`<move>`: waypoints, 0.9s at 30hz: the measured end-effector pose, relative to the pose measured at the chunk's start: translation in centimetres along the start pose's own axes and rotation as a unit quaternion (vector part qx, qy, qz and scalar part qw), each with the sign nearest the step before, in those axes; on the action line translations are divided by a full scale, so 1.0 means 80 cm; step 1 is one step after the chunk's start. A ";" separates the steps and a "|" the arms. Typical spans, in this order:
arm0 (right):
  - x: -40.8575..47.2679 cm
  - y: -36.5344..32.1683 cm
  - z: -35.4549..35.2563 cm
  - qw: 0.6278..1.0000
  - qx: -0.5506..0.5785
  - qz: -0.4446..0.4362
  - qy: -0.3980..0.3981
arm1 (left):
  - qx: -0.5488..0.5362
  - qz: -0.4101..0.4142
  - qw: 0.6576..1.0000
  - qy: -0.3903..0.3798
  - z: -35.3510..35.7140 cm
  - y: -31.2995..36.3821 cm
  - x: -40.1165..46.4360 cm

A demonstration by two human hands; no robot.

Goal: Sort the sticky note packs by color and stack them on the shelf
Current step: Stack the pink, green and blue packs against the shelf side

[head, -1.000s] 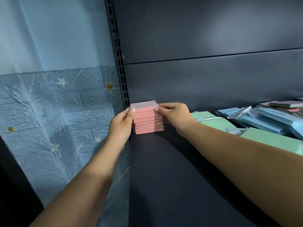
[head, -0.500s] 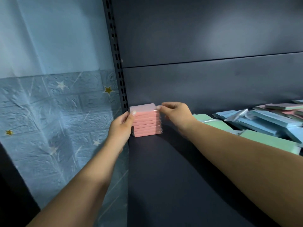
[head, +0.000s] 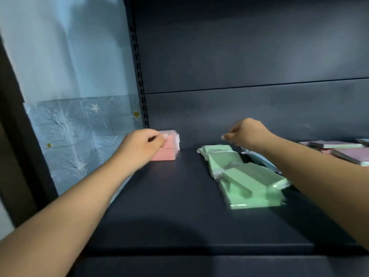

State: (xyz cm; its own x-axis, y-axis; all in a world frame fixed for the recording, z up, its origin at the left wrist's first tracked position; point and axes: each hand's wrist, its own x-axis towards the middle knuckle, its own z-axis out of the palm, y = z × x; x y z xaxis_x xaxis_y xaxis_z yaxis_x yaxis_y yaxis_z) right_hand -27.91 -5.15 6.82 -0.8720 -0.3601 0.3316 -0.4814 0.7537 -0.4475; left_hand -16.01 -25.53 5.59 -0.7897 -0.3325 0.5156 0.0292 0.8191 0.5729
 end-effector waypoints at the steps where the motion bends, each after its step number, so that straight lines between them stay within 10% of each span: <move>1: -0.012 0.009 -0.007 1.000 -0.020 -0.009 -0.012 | 0.016 -0.004 1.000 -0.021 0.007 0.017 -0.016; 6: -0.066 0.040 -0.019 0.985 -0.139 -0.029 -0.096 | 0.084 -0.099 0.979 -0.157 0.059 0.083 -0.071; 13: -0.083 0.060 -0.009 0.981 -0.115 0.007 -0.156 | -0.036 -0.220 0.963 -0.149 0.098 0.121 -0.106; 19: -0.096 0.066 -0.009 0.962 0.260 0.000 -0.084 | -0.211 -0.220 0.948 -0.095 0.097 0.116 -0.113; 27: -0.117 0.052 -0.025 0.862 0.490 -0.071 -0.107 | -0.403 -0.168 0.899 -0.033 0.094 0.133 -0.110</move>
State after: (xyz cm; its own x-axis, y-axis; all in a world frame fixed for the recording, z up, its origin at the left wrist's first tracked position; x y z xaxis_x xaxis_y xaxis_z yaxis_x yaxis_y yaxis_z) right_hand -21.60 2.44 3.48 -0.7438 -0.5826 0.3277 -0.3384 -0.0947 -0.9362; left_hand -13.37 -10.40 2.37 -0.8712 -0.4466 0.2039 0.1957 0.0649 0.9785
